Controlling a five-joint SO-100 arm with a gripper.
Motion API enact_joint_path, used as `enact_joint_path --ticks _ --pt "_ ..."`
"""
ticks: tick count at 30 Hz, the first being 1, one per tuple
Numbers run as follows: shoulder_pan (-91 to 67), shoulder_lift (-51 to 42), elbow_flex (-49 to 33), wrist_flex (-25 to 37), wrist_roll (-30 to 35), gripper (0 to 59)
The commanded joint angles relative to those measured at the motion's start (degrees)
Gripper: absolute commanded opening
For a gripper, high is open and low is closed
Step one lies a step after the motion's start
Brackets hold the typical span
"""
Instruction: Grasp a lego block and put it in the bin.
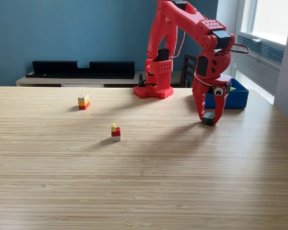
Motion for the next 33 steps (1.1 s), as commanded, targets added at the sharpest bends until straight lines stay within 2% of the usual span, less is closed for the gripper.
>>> enact_joint_path --ticks 1,9,13,21,33 --pt "1.0 1.5 -9.1 7.9 6.2 0.1" --pt "0.1 1.8 -26.1 24.0 13.7 0.1" --pt "-2.5 1.9 -29.9 28.8 15.0 0.1" --pt "-15.6 6.4 -28.3 30.7 17.3 0.1" --pt "-35.1 17.2 -20.0 31.1 18.2 0.1"
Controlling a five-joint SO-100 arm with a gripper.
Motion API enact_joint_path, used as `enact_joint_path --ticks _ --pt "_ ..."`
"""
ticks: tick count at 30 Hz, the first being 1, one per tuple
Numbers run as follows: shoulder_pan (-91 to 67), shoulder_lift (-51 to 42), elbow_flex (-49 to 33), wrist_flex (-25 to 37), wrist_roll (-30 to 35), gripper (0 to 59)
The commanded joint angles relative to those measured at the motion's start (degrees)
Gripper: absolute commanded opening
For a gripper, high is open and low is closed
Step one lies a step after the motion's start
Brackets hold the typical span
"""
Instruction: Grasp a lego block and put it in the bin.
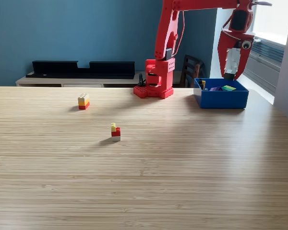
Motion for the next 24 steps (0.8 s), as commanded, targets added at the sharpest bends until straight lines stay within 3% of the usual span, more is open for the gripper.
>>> enact_joint_path --ticks 1,17,18,20,21,24 --pt "-6.7 9.0 1.9 1.9 0.0 0.1" --pt "-9.7 11.9 10.9 2.0 -2.0 0.7" --pt "-9.7 11.9 11.2 2.0 -2.3 6.9" --pt "-9.7 11.9 11.8 2.0 -2.7 27.8" --pt "-9.7 11.9 12.0 2.0 -2.7 34.3" --pt "-9.5 11.9 12.0 2.0 -2.6 39.5"
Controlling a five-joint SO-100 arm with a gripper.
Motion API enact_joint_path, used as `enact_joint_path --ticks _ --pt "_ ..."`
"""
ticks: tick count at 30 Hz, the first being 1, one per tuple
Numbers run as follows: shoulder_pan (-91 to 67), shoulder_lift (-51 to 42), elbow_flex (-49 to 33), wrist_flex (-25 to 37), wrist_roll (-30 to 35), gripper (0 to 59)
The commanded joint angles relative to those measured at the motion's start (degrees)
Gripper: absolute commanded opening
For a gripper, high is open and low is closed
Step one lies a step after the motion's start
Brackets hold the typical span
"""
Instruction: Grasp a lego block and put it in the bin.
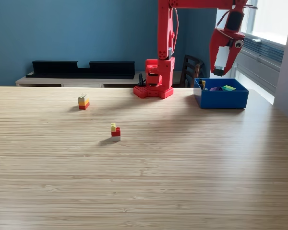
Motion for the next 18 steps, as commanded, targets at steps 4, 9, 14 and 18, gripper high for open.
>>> enact_joint_path --ticks 4,9,14,18 --pt "-0.5 4.8 -0.5 1.0 -0.4 39.6" --pt "1.0 4.8 -1.1 0.9 -0.3 20.3" --pt "9.5 4.8 -1.9 0.3 1.4 0.1" --pt "20.3 4.8 -2.2 -0.2 3.0 0.1"
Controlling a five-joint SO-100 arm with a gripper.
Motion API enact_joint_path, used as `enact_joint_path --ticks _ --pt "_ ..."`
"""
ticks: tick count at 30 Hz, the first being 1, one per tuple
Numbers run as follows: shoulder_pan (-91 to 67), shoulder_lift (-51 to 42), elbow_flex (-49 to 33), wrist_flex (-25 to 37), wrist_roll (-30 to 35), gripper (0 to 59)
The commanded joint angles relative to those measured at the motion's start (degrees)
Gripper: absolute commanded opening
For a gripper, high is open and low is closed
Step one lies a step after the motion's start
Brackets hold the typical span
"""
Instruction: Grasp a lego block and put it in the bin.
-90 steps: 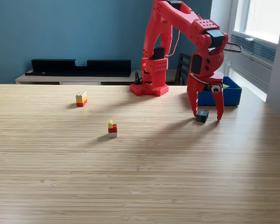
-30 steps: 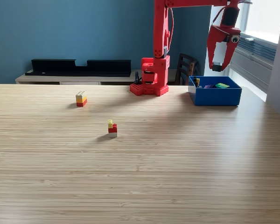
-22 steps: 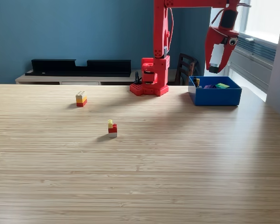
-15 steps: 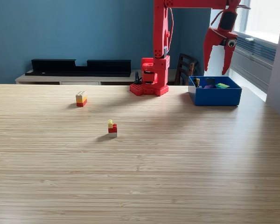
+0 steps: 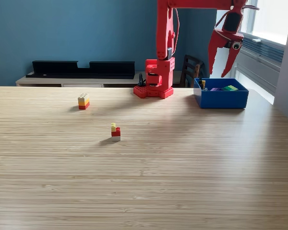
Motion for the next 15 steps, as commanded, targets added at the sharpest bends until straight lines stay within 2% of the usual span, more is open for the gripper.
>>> enact_joint_path --ticks 1,8,15 --pt "13.1 4.7 -2.3 -0.2 2.7 0.1" --pt "34.1 4.7 -1.8 -1.3 7.8 0.1" --pt "50.3 4.7 3.4 -8.2 4.9 0.1"
